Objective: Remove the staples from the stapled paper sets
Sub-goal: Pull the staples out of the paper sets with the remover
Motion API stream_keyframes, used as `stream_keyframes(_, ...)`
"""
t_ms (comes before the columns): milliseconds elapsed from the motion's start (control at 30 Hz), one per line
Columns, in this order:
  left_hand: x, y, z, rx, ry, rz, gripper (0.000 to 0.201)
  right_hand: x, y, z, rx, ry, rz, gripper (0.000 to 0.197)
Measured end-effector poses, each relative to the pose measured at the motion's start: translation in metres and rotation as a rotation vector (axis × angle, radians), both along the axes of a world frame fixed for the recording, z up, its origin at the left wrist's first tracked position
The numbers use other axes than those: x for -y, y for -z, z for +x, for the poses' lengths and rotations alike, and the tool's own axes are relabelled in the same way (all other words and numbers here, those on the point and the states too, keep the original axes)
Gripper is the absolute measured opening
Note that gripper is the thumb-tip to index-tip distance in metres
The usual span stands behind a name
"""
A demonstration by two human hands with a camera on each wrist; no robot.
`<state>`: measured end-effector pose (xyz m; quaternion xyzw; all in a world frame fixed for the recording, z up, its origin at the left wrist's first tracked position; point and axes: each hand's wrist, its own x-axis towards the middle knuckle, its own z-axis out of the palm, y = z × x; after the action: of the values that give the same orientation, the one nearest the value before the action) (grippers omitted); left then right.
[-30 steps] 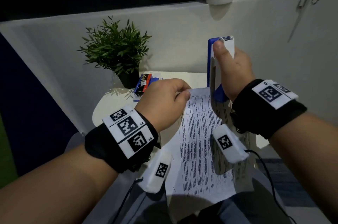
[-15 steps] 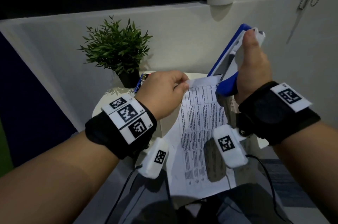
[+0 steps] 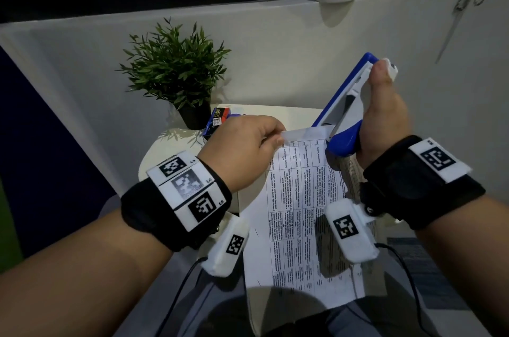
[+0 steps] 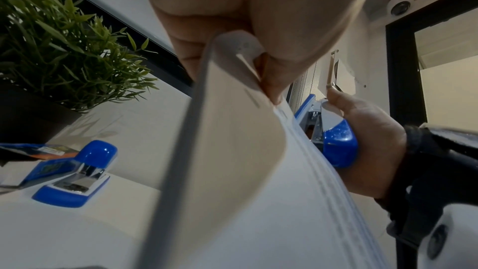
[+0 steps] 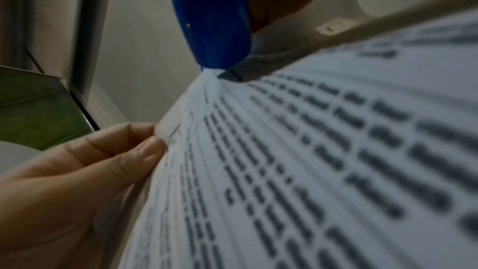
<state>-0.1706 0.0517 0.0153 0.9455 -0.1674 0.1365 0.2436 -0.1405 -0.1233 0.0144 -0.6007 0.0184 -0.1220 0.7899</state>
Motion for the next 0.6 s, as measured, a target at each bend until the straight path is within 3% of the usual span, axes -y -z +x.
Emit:
stream_keyframes(100, -0.001, 0.002, 0.001, 0.010, 0.007, -0.019, 0.015, 0.000, 0.003, 0.004, 0.006, 0.007, 0.020, 0.049)
stream_keyframes(233, 0.000, 0.003, 0.001, 0.024, 0.008, -0.017, 0.015, -0.001, 0.005, 0.005, -0.031, 0.043, -0.013, 0.074)
stream_keyframes(333, -0.011, 0.008, 0.003, 0.000, -0.047, 0.011, 0.016, 0.014, 0.001, 0.012, -0.016, 0.159, 0.008, 0.062)
stream_keyframes(467, -0.039, 0.015, 0.003, -0.065, -0.144, 0.006, 0.016, 0.055, 0.004, 0.034, -0.054, 0.298, -0.028, 0.079)
stream_keyframes(533, -0.044, 0.017, 0.002, -0.078, -0.155, 0.008, 0.016, 0.060, 0.002, 0.034, -0.114, 0.292, -0.157, 0.072)
stream_keyframes(600, -0.044, 0.017, 0.002, -0.075, -0.156, -0.007, 0.016, 0.062, 0.008, 0.038, -0.234, 0.213, -0.419, 0.069)
